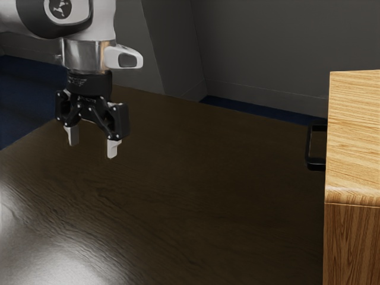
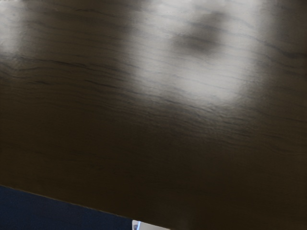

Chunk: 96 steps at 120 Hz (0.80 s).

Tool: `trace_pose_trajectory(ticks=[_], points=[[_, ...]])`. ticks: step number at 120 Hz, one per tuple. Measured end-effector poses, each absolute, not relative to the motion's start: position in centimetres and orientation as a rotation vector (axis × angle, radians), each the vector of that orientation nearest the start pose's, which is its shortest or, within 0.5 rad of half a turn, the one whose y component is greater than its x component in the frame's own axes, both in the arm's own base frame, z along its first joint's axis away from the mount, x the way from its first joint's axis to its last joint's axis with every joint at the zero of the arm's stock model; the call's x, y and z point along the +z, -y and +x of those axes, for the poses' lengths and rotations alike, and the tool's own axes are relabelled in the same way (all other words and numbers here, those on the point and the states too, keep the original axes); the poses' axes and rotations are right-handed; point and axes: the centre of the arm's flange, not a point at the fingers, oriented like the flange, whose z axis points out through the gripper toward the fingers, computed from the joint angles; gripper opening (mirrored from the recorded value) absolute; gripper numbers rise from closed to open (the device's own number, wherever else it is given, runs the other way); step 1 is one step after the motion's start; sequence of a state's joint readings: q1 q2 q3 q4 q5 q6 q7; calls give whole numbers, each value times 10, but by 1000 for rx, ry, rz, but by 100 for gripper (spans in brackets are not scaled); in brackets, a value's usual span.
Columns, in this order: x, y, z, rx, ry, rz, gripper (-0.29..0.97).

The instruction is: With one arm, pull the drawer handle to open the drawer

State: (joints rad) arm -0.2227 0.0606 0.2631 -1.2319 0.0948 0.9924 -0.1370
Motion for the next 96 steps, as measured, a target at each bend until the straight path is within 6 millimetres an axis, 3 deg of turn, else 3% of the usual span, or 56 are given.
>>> trace_pose_trajectory(ticks=[30,34,42,49,73,96], points=[[718,-26,520,139,412,-2991,68],[732,-25,516,78,420,-2997,68],[780,-23,501,-107,441,-3009,68],[796,-19,500,-196,447,-3012,68],[762,13,564,-326,412,-3103,68],[747,16,591,-406,456,-3160,68]])
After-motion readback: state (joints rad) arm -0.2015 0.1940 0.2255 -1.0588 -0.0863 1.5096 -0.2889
